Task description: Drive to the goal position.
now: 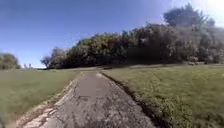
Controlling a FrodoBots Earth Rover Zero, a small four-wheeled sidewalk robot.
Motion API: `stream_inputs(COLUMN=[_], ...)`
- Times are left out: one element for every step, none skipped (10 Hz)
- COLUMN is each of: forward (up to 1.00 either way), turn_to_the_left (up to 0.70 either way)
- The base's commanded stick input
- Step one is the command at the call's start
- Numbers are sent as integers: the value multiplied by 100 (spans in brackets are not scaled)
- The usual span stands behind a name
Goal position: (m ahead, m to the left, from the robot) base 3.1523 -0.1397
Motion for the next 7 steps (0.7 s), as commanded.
stream_inputs(forward=[50, 50, 50, 50, 50, 50, 50], turn_to_the_left=[0, 0, 0, 0, 0, 3, 20])
